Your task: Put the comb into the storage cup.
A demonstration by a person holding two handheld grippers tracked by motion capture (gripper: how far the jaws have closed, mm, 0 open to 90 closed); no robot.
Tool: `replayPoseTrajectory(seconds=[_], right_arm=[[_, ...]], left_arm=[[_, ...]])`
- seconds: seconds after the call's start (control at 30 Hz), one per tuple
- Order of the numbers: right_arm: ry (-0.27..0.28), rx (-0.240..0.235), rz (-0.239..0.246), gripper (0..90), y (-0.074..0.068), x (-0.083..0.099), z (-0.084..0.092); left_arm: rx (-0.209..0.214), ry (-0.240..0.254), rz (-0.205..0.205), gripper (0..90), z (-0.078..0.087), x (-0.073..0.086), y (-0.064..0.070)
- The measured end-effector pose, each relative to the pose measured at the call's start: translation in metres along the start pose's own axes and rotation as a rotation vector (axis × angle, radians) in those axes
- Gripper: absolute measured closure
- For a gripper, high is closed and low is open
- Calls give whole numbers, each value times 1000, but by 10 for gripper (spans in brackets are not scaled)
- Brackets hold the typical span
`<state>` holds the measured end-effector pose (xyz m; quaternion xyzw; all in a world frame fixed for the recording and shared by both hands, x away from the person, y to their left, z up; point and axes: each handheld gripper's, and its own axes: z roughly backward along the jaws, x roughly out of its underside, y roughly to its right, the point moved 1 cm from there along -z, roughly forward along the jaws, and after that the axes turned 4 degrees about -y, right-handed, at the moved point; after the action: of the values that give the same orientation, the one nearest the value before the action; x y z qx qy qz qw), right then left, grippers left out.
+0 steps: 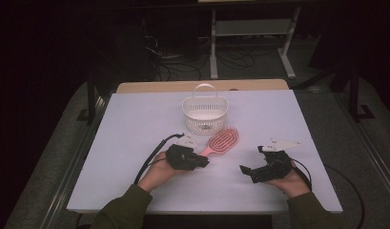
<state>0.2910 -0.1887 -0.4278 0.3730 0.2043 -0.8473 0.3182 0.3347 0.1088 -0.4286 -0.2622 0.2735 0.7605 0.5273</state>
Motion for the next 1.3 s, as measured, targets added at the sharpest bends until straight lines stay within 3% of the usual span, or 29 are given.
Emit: replayPoseTrajectory(seconds=[0.13, 0.83, 1.3], right_arm=[[0, 1, -1, 0, 0, 0, 0], [-3, 1, -1, 0, 0, 0, 0], [-4, 2, -2, 0, 0, 1, 0]], left_arm=[[0, -27, 3, 899, -3, 2, -1], [-31, -111, 25, 900, -10, 8, -5], [-37, -120, 35, 900, -6, 11, -9]])
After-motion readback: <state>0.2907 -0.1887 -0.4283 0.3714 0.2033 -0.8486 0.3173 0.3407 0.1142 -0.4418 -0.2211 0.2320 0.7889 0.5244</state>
